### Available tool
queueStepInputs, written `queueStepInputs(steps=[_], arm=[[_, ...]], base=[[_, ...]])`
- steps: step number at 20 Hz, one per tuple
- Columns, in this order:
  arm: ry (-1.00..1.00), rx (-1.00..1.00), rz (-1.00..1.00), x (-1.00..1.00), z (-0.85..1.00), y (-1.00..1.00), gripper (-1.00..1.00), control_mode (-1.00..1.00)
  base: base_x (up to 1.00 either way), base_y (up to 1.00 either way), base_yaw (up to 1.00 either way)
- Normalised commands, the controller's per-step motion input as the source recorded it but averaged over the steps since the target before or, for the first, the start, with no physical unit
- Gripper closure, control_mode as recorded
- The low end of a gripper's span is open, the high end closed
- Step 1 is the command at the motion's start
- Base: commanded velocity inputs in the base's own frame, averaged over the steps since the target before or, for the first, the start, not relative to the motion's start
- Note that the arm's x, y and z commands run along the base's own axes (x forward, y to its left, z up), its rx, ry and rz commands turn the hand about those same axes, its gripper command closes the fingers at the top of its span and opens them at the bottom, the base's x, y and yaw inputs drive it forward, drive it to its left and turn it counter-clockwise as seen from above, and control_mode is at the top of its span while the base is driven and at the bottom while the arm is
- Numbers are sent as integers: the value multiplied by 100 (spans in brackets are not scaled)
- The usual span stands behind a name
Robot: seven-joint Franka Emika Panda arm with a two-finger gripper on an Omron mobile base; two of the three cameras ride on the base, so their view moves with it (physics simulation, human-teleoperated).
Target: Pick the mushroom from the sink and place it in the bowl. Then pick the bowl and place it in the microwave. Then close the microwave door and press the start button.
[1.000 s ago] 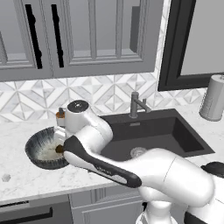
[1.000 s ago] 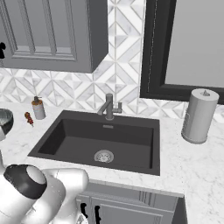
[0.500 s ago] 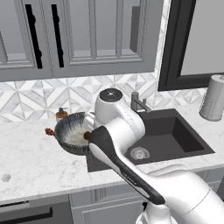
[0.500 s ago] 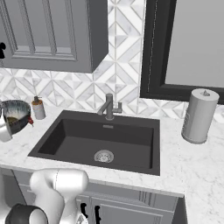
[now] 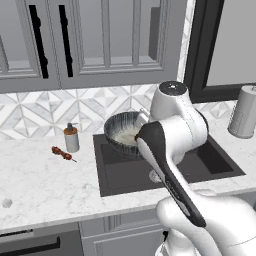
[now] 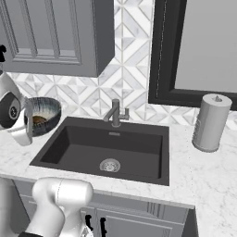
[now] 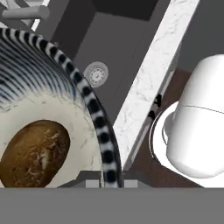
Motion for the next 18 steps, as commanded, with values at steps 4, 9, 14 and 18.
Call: queueStepInputs(steps=[4,9,14,18], arm=[[0,0,-20,0,21,-100,100,-100],[0,0,-26,-8,33,-86,100,-100],[0,0,-24,-2,20,-67,100,-100],[-10,0,-6,-26,18,-19,100,-100]], base=[[0,0,0],[0,0,0],[0,0,0],[0,0,0]])
